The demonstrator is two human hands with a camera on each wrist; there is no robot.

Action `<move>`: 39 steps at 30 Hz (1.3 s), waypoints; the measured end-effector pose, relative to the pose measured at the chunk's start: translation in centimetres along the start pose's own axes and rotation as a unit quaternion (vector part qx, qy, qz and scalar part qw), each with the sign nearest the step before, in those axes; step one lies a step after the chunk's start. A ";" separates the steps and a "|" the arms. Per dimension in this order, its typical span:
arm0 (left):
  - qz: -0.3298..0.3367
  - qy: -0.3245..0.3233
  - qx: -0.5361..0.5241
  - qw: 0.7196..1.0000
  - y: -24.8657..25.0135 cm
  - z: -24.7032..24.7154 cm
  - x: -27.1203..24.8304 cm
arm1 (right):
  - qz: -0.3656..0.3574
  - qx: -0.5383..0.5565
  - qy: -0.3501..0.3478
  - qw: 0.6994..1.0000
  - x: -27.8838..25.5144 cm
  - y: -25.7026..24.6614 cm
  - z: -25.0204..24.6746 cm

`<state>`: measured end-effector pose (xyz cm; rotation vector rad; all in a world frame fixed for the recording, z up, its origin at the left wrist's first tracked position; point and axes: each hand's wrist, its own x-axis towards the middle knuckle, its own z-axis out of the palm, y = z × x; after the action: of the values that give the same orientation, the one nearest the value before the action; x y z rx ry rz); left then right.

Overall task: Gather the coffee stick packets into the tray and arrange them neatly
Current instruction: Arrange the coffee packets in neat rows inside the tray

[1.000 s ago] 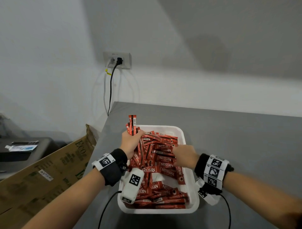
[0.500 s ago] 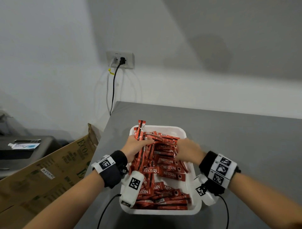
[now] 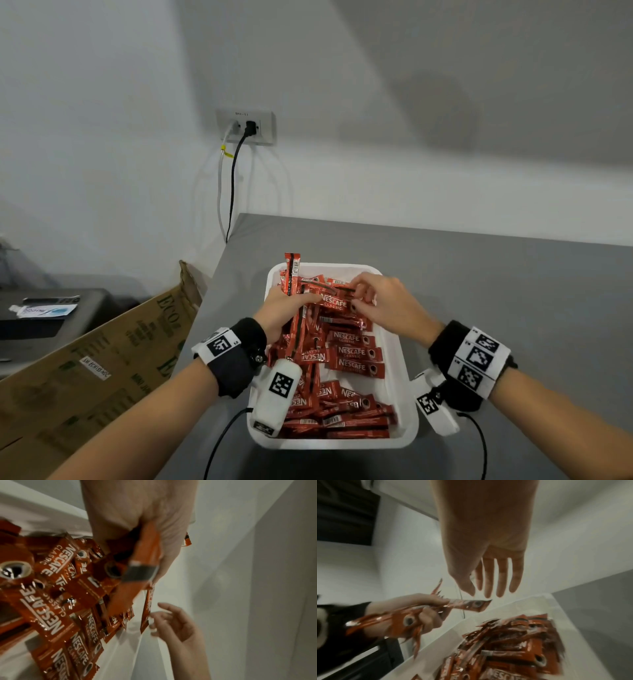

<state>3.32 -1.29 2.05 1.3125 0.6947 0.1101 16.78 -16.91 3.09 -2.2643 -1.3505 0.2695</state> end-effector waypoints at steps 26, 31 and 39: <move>0.047 0.058 0.026 0.997 -0.2 -1.4 0.1 | -0.018 -0.262 -0.320 0.910 0.9 0.0 4.2; 0.053 0.068 0.018 0.996 0.0 -1.7 0.2 | 0.003 -0.222 -0.298 0.928 1.8 0.3 3.2; 0.066 0.122 0.003 0.990 0.4 -2.2 0.8 | 0.018 -0.153 -0.182 0.971 3.8 -0.5 4.6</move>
<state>2.97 1.05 1.91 1.3642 0.8145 0.3795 16.40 -12.05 -0.34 -2.5880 -1.6281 0.5462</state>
